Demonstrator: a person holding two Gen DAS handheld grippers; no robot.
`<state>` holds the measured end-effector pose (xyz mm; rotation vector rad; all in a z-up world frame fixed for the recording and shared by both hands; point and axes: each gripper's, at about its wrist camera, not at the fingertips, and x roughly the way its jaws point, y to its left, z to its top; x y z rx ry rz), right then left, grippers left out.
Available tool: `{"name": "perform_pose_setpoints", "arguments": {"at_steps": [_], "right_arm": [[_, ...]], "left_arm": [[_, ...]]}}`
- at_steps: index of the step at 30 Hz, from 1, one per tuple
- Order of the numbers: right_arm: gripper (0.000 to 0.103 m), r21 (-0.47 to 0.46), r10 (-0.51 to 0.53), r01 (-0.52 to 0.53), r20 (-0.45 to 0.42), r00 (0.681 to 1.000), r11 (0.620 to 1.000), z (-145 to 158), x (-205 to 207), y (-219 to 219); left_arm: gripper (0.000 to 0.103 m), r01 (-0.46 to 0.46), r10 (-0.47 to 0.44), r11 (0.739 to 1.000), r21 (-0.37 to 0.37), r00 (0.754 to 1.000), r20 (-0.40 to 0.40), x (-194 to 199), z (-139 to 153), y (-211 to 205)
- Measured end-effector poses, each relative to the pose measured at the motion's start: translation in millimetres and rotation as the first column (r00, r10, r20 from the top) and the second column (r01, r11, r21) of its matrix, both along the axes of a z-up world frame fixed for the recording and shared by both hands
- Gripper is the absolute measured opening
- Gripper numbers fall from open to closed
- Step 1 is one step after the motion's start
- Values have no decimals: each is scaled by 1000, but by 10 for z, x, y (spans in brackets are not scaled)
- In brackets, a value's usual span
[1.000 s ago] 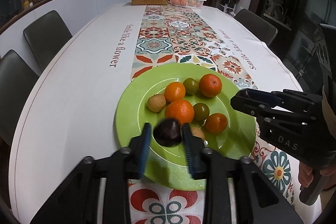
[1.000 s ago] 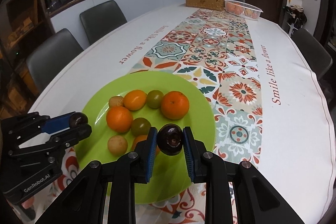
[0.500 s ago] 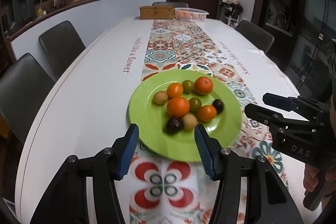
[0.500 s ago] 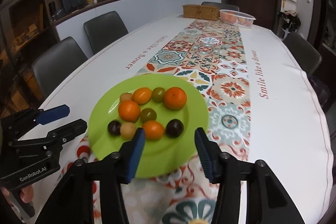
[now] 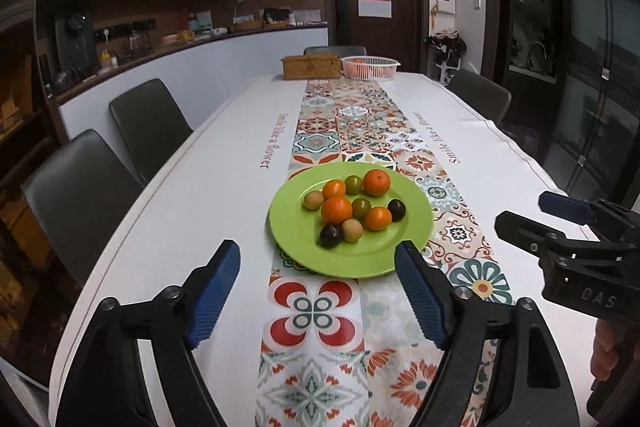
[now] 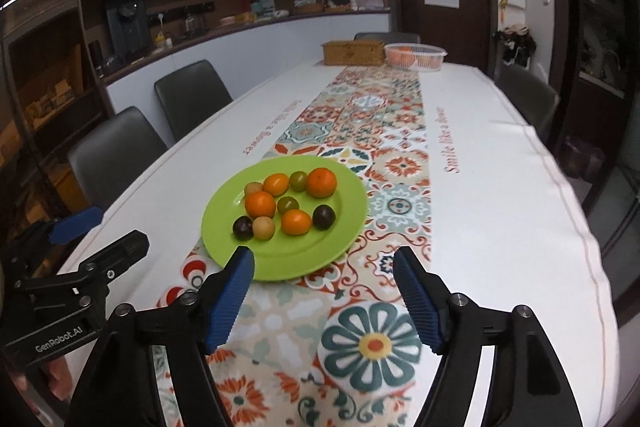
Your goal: Organize fruits
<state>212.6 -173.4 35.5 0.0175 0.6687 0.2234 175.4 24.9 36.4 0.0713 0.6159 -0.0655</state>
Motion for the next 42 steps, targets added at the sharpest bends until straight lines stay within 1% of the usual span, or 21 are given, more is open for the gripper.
{"name": "perform_pose_setpoints", "arguments": {"at_steps": [4,6,9,13,17,20,24,32,35,42], "right_arm": [[79,-28,-12,13,51,999,1000,111,-272,-35],[81,-48,-15,19,77,997,999,154,-402,-51],[83,-64,-17,24,98,995,998,191,-550,-63],[85,-66,-19,27,118,993,997,228,-735,-106],[85,-61,-25,32,120,992,998,247,-860,-143],[85,-61,-23,31,130,991,998,262,-962,-146],[88,-56,-13,21,135,991,998,270,-1074,-147],[88,-52,-8,17,152,988,998,296,-1215,-159],[88,-44,-15,22,154,988,999,320,-1259,-179],[88,-43,-31,39,171,985,998,376,-1363,-234]], "left_arm": [[85,-9,9,1000,10,1000,24,-183,44,-36],[86,-9,9,1000,3,1000,29,-276,55,-47],[90,-14,15,1000,-8,999,37,-411,73,-72],[91,-27,28,1000,-16,999,38,-569,104,-91],[94,-33,34,999,-21,998,48,-719,153,-97],[97,-30,31,1000,-6,998,63,-823,189,-117],[98,-34,34,999,1,997,73,-901,227,-126],[100,-36,34,999,14,995,98,-1038,310,-163],[102,-29,27,999,18,994,109,-1084,351,-189],[103,-24,20,999,32,991,129,-1145,406,-225]]}}
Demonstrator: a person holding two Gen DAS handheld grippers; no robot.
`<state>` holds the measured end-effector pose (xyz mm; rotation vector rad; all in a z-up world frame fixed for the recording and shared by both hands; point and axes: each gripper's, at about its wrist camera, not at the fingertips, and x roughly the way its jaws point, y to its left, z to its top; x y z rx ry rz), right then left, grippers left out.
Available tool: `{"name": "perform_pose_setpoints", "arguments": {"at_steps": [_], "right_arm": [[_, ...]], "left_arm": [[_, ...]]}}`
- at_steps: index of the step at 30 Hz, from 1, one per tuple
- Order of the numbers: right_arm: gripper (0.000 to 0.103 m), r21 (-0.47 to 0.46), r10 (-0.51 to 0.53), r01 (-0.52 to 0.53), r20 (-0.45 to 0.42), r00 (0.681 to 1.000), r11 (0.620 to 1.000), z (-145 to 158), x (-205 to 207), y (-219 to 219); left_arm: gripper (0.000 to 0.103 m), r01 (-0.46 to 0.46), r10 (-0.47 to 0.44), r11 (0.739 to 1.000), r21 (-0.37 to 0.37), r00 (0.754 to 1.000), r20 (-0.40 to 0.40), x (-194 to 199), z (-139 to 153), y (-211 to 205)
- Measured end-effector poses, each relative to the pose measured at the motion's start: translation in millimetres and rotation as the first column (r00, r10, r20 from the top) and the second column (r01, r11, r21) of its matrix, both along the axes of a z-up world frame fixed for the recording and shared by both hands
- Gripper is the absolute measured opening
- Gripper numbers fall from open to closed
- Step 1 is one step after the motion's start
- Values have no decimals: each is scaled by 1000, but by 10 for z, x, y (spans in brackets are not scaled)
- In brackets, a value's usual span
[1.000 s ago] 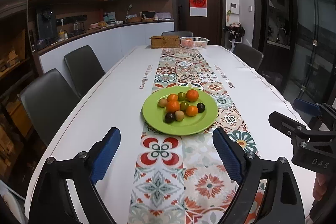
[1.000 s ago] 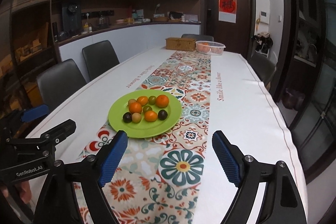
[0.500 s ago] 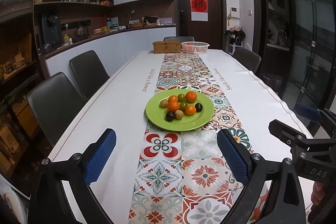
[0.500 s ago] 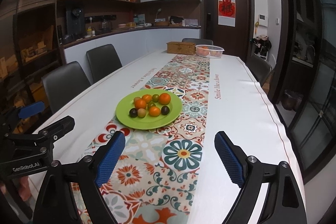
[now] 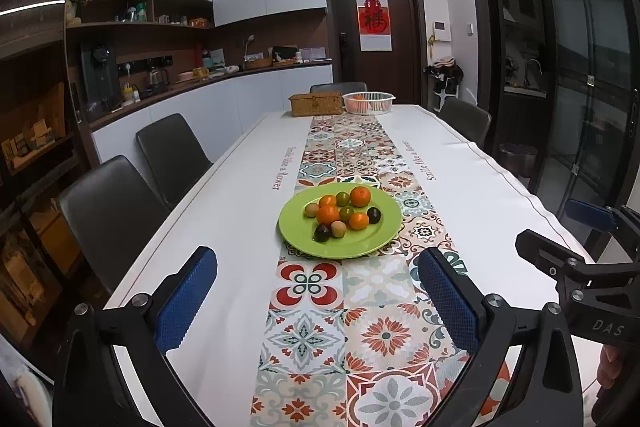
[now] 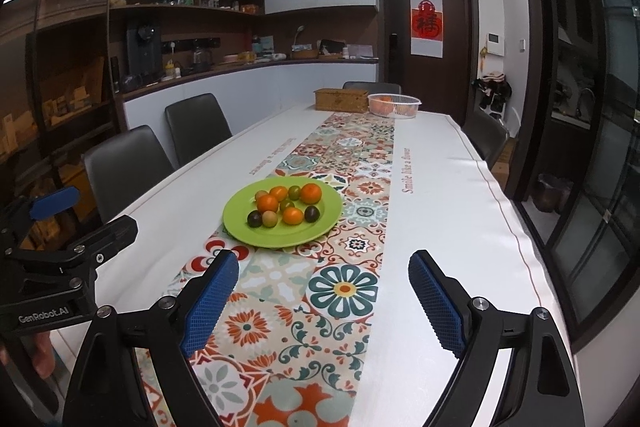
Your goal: Organize fruits
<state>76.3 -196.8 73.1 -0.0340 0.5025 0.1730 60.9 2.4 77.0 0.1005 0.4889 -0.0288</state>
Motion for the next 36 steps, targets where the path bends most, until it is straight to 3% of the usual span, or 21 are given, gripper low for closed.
{"name": "perform_pose_setpoints", "arguments": {"at_steps": [36], "right_arm": [[88,-3,-19,19,11,1000,1000,48,-100,-91]], "left_arm": [[103,2,-2,1000,-3,1000,-3,-80,39,-35]]}}
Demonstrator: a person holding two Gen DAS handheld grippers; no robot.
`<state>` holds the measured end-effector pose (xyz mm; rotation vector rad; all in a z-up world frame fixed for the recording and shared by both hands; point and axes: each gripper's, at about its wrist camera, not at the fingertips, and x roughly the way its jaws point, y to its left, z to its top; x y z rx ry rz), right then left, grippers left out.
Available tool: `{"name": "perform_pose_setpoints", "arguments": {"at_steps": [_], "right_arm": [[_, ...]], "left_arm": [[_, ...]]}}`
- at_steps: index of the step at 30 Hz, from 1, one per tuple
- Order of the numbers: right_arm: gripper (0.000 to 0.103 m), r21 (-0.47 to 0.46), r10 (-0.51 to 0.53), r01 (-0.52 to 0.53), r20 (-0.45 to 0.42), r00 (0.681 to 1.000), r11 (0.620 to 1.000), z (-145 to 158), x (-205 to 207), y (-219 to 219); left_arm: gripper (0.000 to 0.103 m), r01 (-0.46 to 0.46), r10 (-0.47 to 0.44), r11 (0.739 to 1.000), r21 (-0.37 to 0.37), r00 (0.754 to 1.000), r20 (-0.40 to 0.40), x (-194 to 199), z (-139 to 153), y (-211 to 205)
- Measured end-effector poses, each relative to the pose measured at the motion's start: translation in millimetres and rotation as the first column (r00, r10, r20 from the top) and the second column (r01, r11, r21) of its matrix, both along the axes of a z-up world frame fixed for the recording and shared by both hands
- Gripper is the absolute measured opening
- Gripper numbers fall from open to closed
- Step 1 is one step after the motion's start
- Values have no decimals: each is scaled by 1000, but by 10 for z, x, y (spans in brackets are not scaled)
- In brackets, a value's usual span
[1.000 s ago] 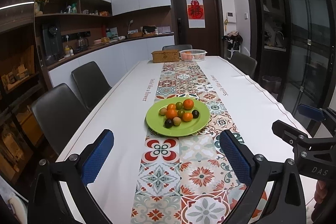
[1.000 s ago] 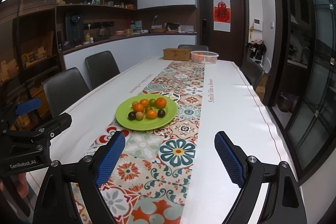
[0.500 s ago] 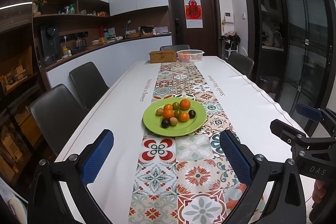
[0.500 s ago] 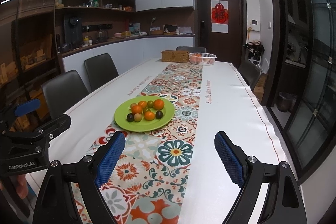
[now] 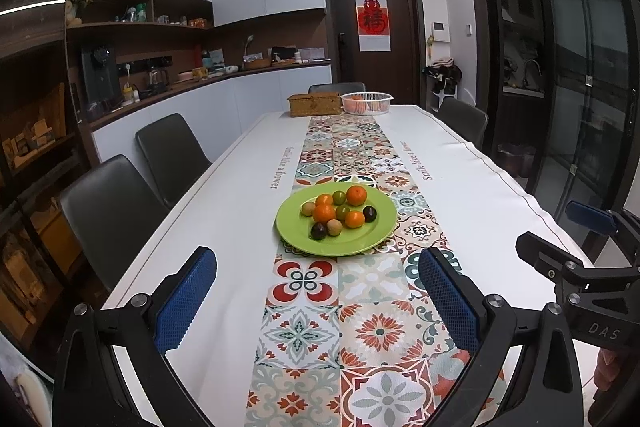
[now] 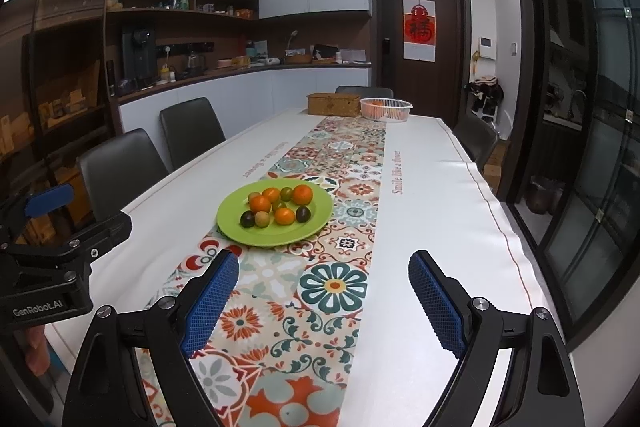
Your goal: Organize fruits
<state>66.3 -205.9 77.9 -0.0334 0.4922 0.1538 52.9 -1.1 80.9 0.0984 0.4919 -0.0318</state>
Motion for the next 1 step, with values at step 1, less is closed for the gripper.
{"name": "perform_pose_setpoints", "arguments": {"at_steps": [1], "right_arm": [[88,-1,0,0,-1,1000,1000,0,1,1]], "left_arm": [[103,0,0,1000,0,1000,-1,3,-3,0]]}}
